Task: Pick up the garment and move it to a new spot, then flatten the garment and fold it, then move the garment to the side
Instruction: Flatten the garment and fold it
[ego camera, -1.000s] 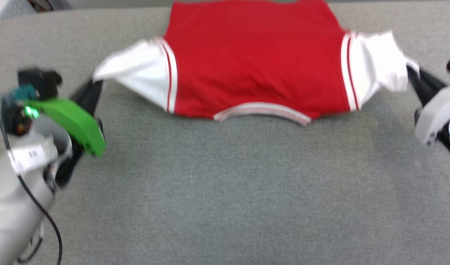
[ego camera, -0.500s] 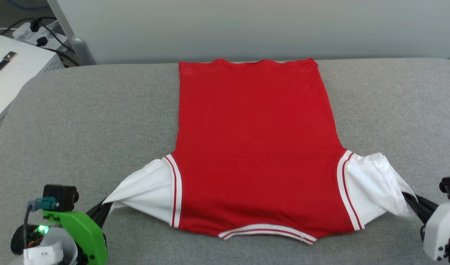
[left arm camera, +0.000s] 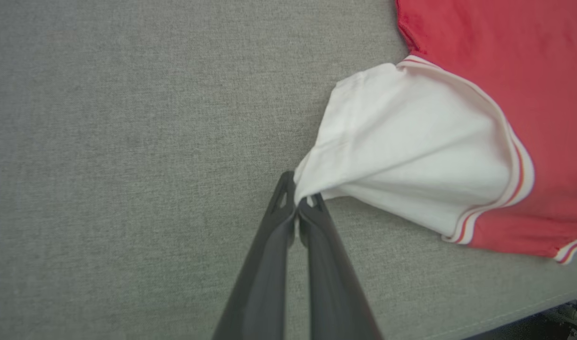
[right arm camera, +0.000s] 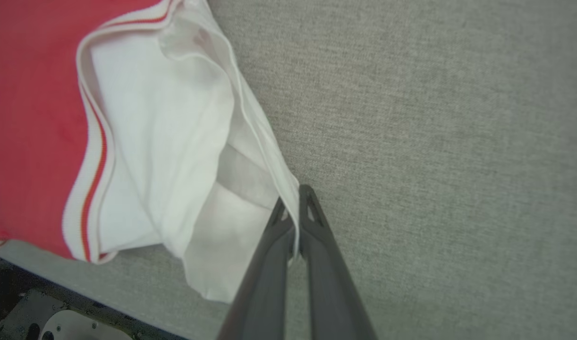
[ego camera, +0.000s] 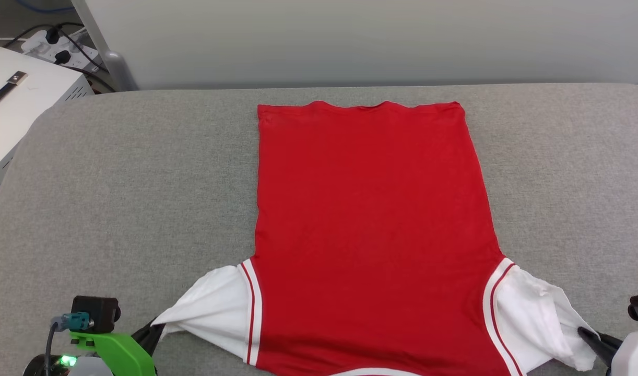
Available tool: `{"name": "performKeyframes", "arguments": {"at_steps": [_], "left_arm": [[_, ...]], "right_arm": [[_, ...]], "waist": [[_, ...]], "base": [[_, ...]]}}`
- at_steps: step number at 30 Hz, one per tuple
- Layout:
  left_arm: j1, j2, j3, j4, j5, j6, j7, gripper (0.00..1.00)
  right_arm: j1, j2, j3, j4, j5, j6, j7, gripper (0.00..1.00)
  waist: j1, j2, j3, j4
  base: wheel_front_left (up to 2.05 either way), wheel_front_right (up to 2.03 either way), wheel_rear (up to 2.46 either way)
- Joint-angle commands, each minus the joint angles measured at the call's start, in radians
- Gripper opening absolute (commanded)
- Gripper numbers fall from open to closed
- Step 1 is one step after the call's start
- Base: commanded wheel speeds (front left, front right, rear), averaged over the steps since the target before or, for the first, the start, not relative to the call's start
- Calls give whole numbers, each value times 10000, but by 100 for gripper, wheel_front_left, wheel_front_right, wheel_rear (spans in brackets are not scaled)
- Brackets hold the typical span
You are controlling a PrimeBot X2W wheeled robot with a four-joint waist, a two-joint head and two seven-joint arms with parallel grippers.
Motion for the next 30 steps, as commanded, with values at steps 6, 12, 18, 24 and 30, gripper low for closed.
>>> {"name": "performKeyframes", "arguments": {"at_steps": [6, 12, 18, 24, 30], "left_arm": [[-438, -112, 31, -471, 521, 333, -125, 0], [-1511, -482, 128, -2007, 1596, 975, -356, 0], [-2277, -785, 96, -2707, 2303, 1116, -396, 0], [-2870, -1067, 82, -3138, 2848, 1185, -478, 0], [-3242, -1254, 104, -3436, 3253, 1251, -621, 0]], "right_arm": [[-214, 54, -1578, -1027, -745, -19, 398, 100], [-3506, -180, -4349, -2822, -2012, -19, 1509, 100], [-6798, -164, -3875, -2155, -2406, -19, 3980, 100], [-9667, 374, -3069, -79, -2331, -19, 6977, 100], [-11332, 792, -2785, 1614, -2598, -19, 9106, 100]], "waist": [[1, 66, 330, 152], [1, 66, 1942, 1014], [1, 66, 3117, 1765], [1, 66, 4144, 2389], [1, 66, 5090, 2773]], "base": [[0, 0, 0], [0, 0, 0], [0, 0, 0], [0, 0, 0], [0, 0, 0]]}}
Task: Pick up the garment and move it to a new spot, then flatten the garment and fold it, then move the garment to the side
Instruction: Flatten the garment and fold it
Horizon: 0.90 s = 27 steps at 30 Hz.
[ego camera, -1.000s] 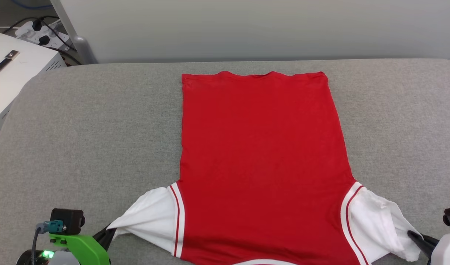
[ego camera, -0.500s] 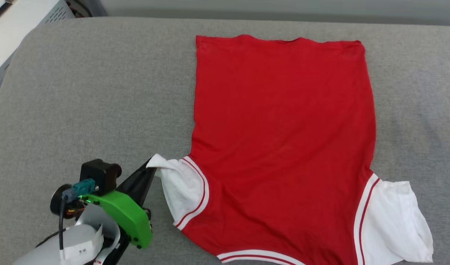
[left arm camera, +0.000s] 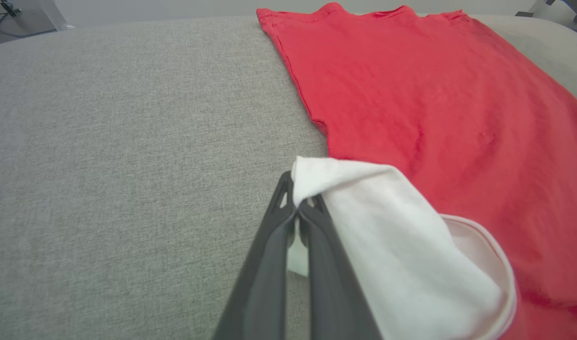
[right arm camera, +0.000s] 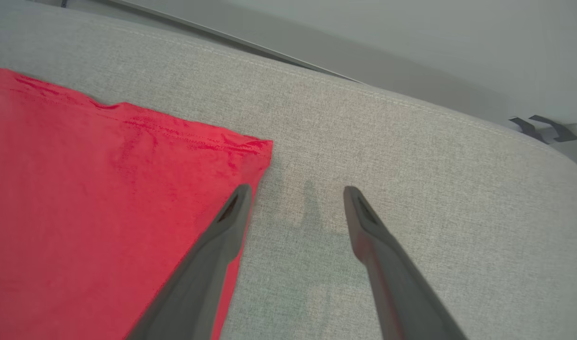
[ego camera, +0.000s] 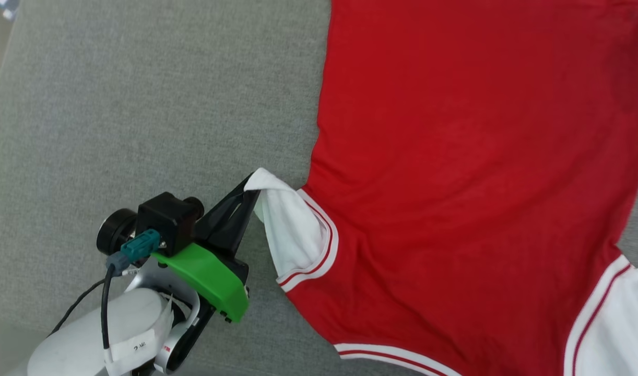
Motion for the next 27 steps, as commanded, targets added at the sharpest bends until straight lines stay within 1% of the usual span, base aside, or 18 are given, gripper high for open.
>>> {"name": "performKeyframes", "arguments": {"at_steps": [1, 4, 8, 11, 15, 16, 17, 21, 27], "left_arm": [[-228, -56, 25, -51, 149, 72, -98, 0], [-368, -112, 54, -170, 287, 92, -155, 0], [-548, -208, 68, -183, 396, 33, -199, 0], [-672, -264, 62, -110, 445, -33, -204, 0], [-783, -296, 35, -2, 505, -91, -194, 0], [-793, -300, 26, 29, 512, -100, -194, 0], [-796, -307, 19, 53, 513, -115, -198, 0], [-768, -332, -13, 206, 477, -163, -206, 0], [-538, -374, -52, 523, 302, -225, -263, 0]], "right_arm": [[-274, 97, 75, 291, -146, -9, 318, 100], [-601, 341, 169, 720, -318, -9, 656, 100], [-484, 577, 443, 1119, -393, -9, 778, 100], [-116, 630, 577, 1447, -341, -9, 844, 100], [260, 582, 781, 1520, -209, -9, 817, 100], [261, 554, 811, 1515, -182, -9, 795, 46], [230, 534, 823, 1501, -177, -9, 752, 1], [-9, 423, 993, 1358, -242, -9, 541, 0], [-82, 335, 1193, 1275, -91, -9, -343, 0]], "waist": [[-2, 66, 1134, 794], [-2, 66, 1500, 858], [-2, 66, 1788, 903], [-2, 66, 1858, 931], [-2, 66, 1866, 942], [-2, 66, 1841, 927], [-2, 66, 1804, 912], [-2, 66, 1530, 813], [-2, 66, 632, 561]], "base": [[0, 0, 0], [0, 0, 0], [0, 0, 0], [0, 0, 0], [0, 0, 0], [0, 0, 0], [0, 0, 0], [0, 0, 0], [0, 0, 0]]}}
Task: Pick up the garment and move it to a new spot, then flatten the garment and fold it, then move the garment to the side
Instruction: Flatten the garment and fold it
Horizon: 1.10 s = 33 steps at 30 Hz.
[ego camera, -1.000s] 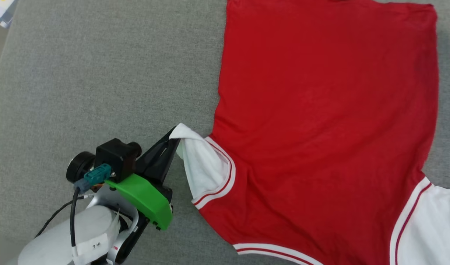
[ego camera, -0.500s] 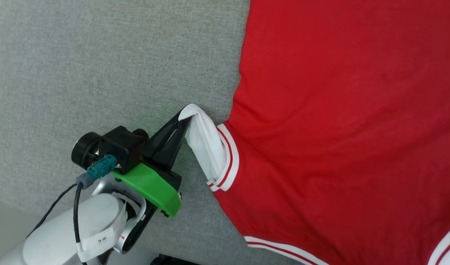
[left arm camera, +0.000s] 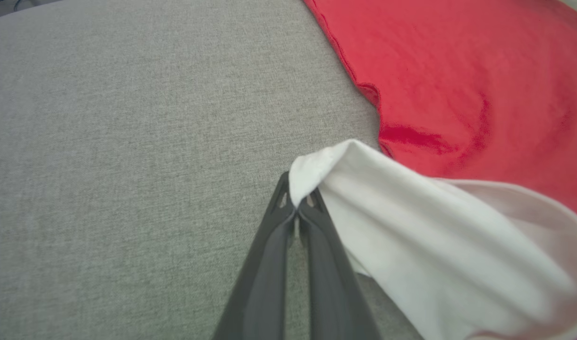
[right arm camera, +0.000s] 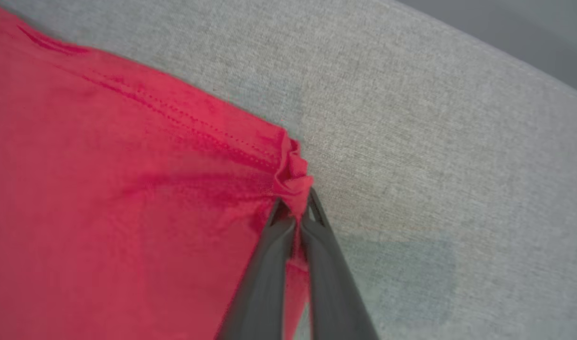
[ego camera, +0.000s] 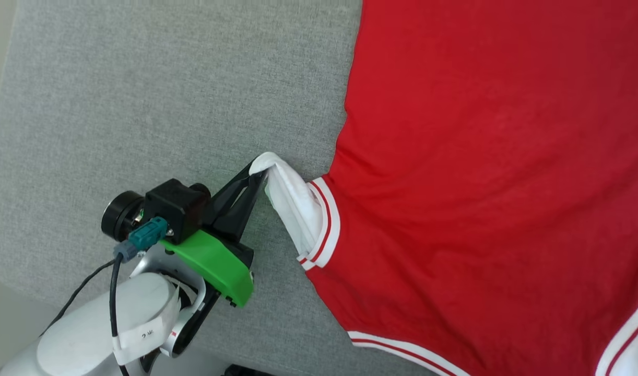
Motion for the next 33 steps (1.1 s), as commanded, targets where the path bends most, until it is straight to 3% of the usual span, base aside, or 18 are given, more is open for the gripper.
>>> {"name": "performKeyframes", "arguments": {"at_steps": [1, 5, 11, 20, 28, 33], "left_arm": [[94, -17, 31, 98, -133, -53, -85, 0], [432, 69, 36, 305, -356, -51, -130, 0], [1118, 289, 51, 485, -785, -11, -194, 0], [2026, 547, 45, 781, -1152, 228, -295, 0], [2618, 625, 22, 830, -1444, 333, -344, 0], [2673, 565, 42, 792, -1510, 367, -354, 0]], "right_arm": [[315, -61, 100, 86, 186, -7, -230, 0], [767, -465, 637, -324, 640, -7, -787, 0], [2183, -1778, 1740, -1740, 1696, -7, -1385, 0], [5718, -3767, 2172, -3806, 3294, -7, -2644, 0], [9491, -4296, 1612, -4509, 4197, -7, -3637, 0], [11452, -3783, 1381, -4501, 4149, -7, -3931, 0]], "waist": [[-2, 66, -741, -271], [-2, 66, -1571, -500], [-2, 66, -2702, -962], [-2, 66, -3773, -1577], [-2, 66, -4254, -1880], [-2, 66, -4207, -1946]], "base": [[0, 0, 0], [0, 0, 0], [0, 0, 0], [0, 0, 0], [0, 0, 0], [0, 0, 0]]}}
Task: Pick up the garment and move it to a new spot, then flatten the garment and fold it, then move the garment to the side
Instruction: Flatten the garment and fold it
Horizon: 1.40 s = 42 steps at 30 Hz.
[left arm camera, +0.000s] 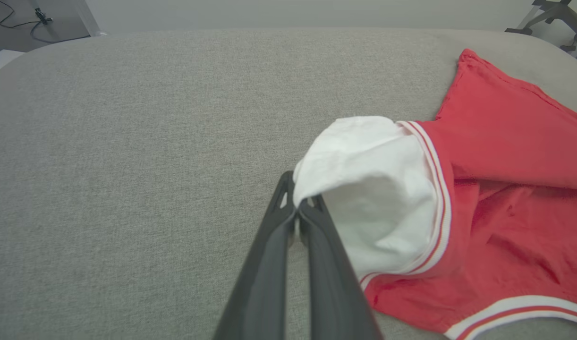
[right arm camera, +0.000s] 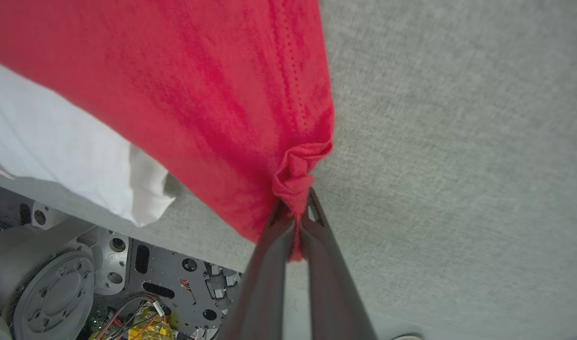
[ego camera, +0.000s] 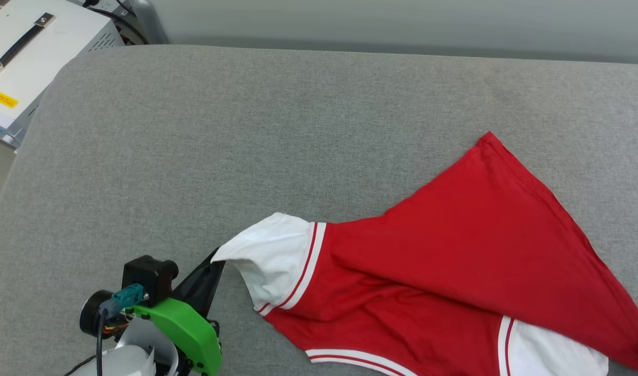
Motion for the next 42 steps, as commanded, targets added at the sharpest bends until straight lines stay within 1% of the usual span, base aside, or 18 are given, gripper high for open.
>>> {"name": "performKeyframes", "arguments": {"at_steps": [1, 3, 7, 8, 9, 14, 17, 20, 23, 25, 27, 30, 34, 38, 42], "left_arm": [[130, -45, 52, -7, -125, 63, -50, 0], [121, -80, 58, 0, -134, 73, -52, 0], [73, -102, 69, 42, -143, 60, -43, 0], [62, -107, 70, 52, -144, 62, -37, 0], [51, -115, 68, 56, -146, 65, -26, 0], [15, -142, 66, 7, -133, 105, -10, 0], [-82, -185, 51, -62, -82, 116, 27, 0], [-253, -242, 54, -134, 5, 109, 55, 0], [-461, -338, 67, -170, 106, 84, 64, 0], [-623, -432, 64, -163, 185, 39, 66, 0], [-771, -539, 57, -133, 256, -19, 60, 0], [-998, -712, 40, -56, 364, -124, 46, 0], [-1291, -922, 40, 32, 503, -250, 18, 0], [-1556, -1117, 68, 80, 643, -343, -20, 0], [-1795, -1301, 93, 156, 762, -436, -54, 0]], "right_arm": [[435, 347, -70, 122, -40, -9, -127, 0], [896, 807, -173, 329, -81, -9, -193, 0], [1112, 1368, -607, 582, -425, -9, -369, 0], [1058, 1452, -794, 601, -516, -9, -470, 19], [978, 1506, -1003, 536, -636, -9, -565, 100], [321, 1493, -2458, -220, -1084, -9, -1220, 100], [-250, 1377, -3418, -1117, -1268, -9, -1246, 100], [-935, 1336, -4004, -1879, -1586, -9, -953, 100], [-1838, 1381, -4130, -2400, -1938, -9, -361, 100], [-2661, 1535, -3947, -2520, -2140, -9, 253, 100], [-3455, 1708, -3590, -2298, -2350, -9, 1033, 100], [-4658, 2084, -2793, -1697, -2490, -9, 2406, 100], [-5922, 2443, -1706, -821, -2708, -9, 3980, 100], [-6930, 2827, -934, 155, -3014, -9, 4708, 100], [-7560, 3112, -273, 1161, -3365, -9, 4957, 100]], "waist": [[1, 66, 36, -48], [1, 66, 109, -52], [1, 66, 162, -86], [1, 66, 150, -96], [1, 66, 131, -105], [1, 66, 79, -109], [1, 66, 179, -9], [1, 66, 386, 148], [1, 66, 632, 357], [1, 66, 830, 514], [1, 66, 995, 662], [1, 66, 1254, 891], [1, 66, 1626, 1161], [1, 66, 2053, 1365], [1, 66, 2452, 1527]], "base": [[0, 0, 0], [0, 0, 0], [0, 0, 0], [0, 0, 0], [0, 0, 0], [0, 0, 0], [0, 0, 0], [0, 0, 0], [0, 0, 0], [0, 0, 0], [0, 0, 0], [0, 0, 0], [0, 0, 0], [0, 0, 0], [0, 0, 0]]}}
